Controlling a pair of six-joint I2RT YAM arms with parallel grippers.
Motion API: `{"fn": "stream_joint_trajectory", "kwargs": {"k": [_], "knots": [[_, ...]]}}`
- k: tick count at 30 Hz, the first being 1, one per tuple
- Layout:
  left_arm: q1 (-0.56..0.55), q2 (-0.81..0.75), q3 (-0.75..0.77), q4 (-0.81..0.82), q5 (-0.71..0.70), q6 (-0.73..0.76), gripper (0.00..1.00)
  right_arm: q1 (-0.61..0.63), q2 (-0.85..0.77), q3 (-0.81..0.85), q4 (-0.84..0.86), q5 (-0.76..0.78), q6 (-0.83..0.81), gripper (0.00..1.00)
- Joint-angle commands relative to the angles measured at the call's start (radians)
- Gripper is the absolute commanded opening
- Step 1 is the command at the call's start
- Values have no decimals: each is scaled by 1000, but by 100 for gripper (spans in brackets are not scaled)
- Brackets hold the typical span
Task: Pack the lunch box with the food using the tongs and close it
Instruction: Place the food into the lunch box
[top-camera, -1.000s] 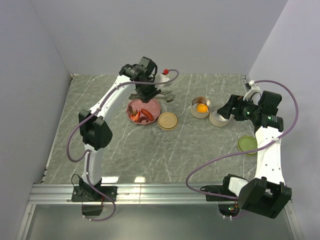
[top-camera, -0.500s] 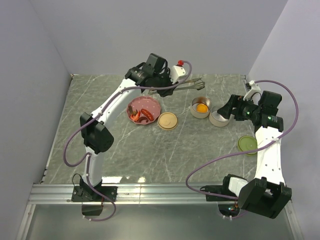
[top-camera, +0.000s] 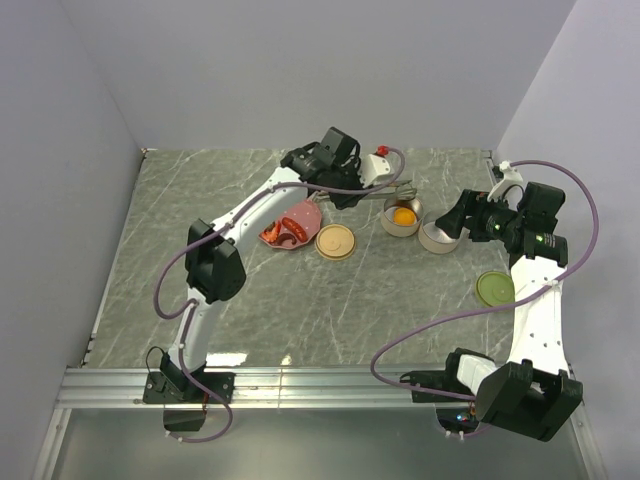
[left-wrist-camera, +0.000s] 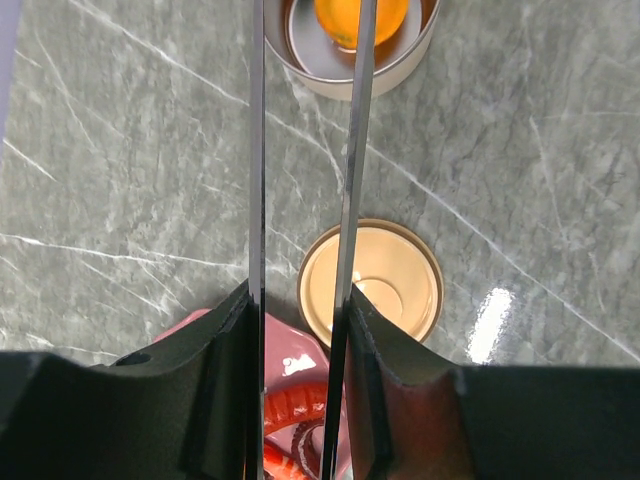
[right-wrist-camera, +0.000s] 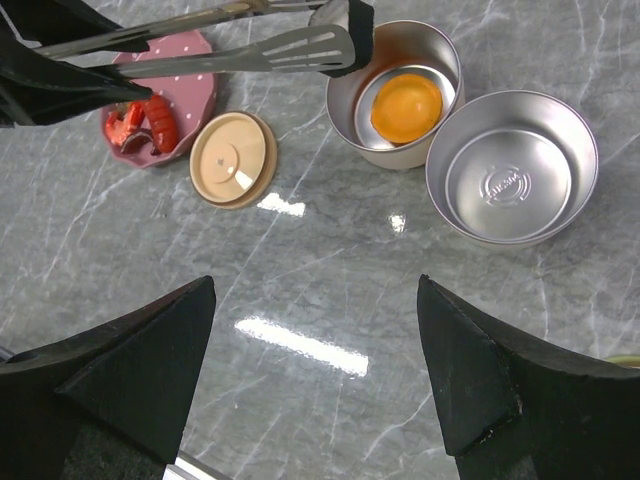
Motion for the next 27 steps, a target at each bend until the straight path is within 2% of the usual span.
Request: {"fn": "stream_joint_trajectory", "kwargs": {"k": [1, 8, 20, 27], "knots": [[-13, 8, 31, 39, -31, 10, 13, 3, -23, -8, 18, 10, -16, 88], [-44, 80, 55, 14, -84, -2, 15, 3, -27, -11, 15, 16, -22, 88], [-58, 117, 66, -1, -121, -4, 18, 3, -24, -15, 18, 11, -19, 88], [-67, 137, 83, -12, -140, 1, 29, 4, -21, -14, 14, 16, -22, 88]]}}
